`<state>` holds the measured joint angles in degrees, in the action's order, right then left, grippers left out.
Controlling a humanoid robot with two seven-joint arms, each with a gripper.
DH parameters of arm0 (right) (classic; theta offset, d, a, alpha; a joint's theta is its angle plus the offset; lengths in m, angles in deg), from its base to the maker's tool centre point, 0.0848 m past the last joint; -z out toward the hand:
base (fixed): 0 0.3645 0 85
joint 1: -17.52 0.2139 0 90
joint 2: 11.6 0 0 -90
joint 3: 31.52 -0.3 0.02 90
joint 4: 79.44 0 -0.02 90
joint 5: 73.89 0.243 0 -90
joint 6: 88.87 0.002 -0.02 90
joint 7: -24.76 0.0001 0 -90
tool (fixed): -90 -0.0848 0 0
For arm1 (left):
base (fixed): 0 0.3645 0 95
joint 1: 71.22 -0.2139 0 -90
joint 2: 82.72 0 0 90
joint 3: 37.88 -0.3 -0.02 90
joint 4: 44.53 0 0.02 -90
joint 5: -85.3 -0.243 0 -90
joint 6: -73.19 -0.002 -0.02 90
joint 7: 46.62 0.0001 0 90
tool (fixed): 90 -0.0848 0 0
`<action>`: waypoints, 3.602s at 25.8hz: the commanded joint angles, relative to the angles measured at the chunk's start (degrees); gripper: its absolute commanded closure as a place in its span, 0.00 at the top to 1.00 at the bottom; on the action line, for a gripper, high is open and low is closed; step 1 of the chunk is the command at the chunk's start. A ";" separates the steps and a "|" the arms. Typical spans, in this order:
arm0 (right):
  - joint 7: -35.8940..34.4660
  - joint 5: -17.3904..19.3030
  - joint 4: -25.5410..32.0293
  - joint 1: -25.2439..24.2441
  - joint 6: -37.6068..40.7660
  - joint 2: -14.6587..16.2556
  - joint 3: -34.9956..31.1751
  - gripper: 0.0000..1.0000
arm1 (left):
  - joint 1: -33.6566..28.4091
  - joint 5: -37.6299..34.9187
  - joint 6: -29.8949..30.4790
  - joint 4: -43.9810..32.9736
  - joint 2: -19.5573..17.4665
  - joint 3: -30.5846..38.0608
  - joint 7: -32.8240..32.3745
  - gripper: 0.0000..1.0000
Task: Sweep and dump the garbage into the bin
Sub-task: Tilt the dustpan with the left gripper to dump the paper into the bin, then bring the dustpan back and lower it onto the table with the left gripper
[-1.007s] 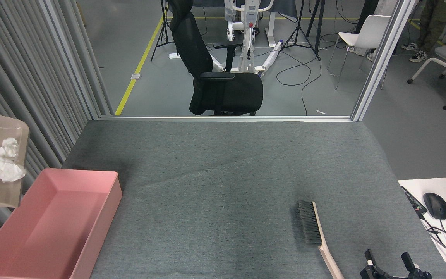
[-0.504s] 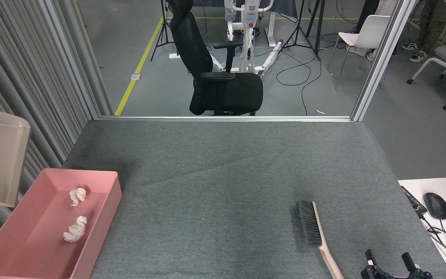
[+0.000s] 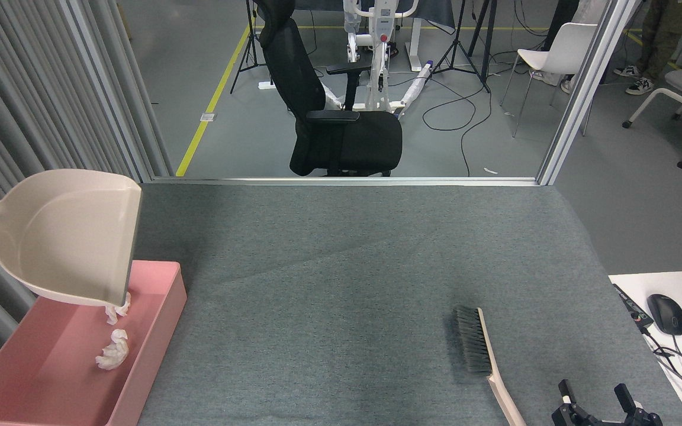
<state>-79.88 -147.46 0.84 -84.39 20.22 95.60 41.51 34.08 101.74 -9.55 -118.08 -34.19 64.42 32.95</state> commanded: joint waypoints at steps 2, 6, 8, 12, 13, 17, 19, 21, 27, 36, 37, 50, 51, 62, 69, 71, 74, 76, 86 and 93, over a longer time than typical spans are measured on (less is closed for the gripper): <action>0.31 0.00 0.32 -0.13 -0.02 -0.06 -0.08 0.99 | -0.27 -2.20 -4.89 -8.19 8.51 -0.61 0.50 0.30; 0.31 0.00 0.41 -0.22 -0.11 -0.42 -0.08 0.99 | -0.71 -9.14 -5.33 -11.62 15.80 -4.30 0.15 0.30; 0.31 0.00 0.84 -0.22 -0.11 -0.42 0.01 0.99 | -1.41 -10.55 -5.24 -13.29 20.02 -7.20 0.50 0.30; 0.31 0.00 1.11 -0.66 -0.20 -0.42 -0.08 0.99 | -4.66 -17.14 -5.33 -17.33 28.54 -8.17 0.50 0.30; 0.40 0.00 1.20 -0.66 -0.20 -0.42 -0.08 0.99 | -4.93 -18.72 -5.33 -17.42 31.27 -8.61 0.50 0.30; 0.40 0.00 1.28 -1.01 -0.20 -0.42 -0.08 0.99 | -5.10 -24.78 -4.98 -17.07 38.74 -10.10 1.03 0.30; 0.40 0.00 1.28 -1.10 -0.20 -0.42 -0.08 0.99 | -5.10 -29.79 -4.71 -16.10 41.03 -11.86 1.47 0.30; 0.40 0.00 1.28 -1.10 -0.20 -0.42 -0.08 0.99 | -5.02 -35.60 -4.62 -13.46 43.49 -12.91 2.00 0.30; 0.40 0.00 1.28 -1.28 -0.11 -0.59 -1.05 0.99 | -5.02 -46.05 -5.41 -11.79 48.58 -13.18 4.02 0.30; 0.40 0.00 1.37 -1.89 -0.02 -1.29 -1.05 0.99 | -5.10 -49.48 -6.91 -7.57 48.50 -15.99 7.44 0.30; 0.40 0.00 1.37 -1.89 -0.02 -1.21 -1.05 0.99 | -5.10 -49.83 -7.52 -7.31 48.50 -16.34 7.53 0.30; 0.31 0.00 1.81 -2.68 -0.02 -1.29 -1.13 0.99 | -5.28 -50.71 -13.85 -6.34 48.50 -20.39 11.22 0.30; 0.31 0.00 1.81 -2.68 -0.02 -1.29 -1.13 0.99 | -5.28 -51.33 -13.85 -6.26 48.41 -20.39 11.49 0.30; 0.31 0.00 1.81 -2.68 -0.02 -1.21 -1.13 0.99 | -6.95 -58.89 -10.95 -6.26 48.23 -20.47 13.95 0.49; 0.31 0.00 1.81 -2.68 0.07 -1.12 -1.13 0.99 | -8.18 -58.80 -8.49 -8.01 48.06 -20.39 13.86 1.00; 0.31 0.00 1.81 -2.68 -0.02 -1.12 -1.13 0.99 | -8.97 -58.80 -7.70 -8.63 47.97 -20.30 13.86 1.00; 0.22 0.00 1.81 -2.68 0.07 -1.12 -1.13 0.99 | -9.32 -59.06 -7.35 -8.45 47.88 -20.12 13.95 1.00; 0.22 0.00 1.81 -2.68 0.07 -1.12 -1.13 0.99 | -10.11 -59.50 -7.35 -8.45 47.88 -20.21 13.95 1.00; 0.22 0.00 1.90 -2.68 0.07 -1.03 -1.22 0.99 | -12.31 -73.21 -7.35 -8.72 47.44 -20.21 13.86 1.00; 0.31 0.00 2.08 -2.68 0.07 -1.03 -1.22 0.99 | -14.15 -74.36 -6.20 -7.93 46.83 -20.03 14.12 1.00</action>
<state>-79.69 -147.46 2.88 -87.07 20.29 94.56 40.29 20.78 27.66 -16.47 -126.39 13.08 44.27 46.90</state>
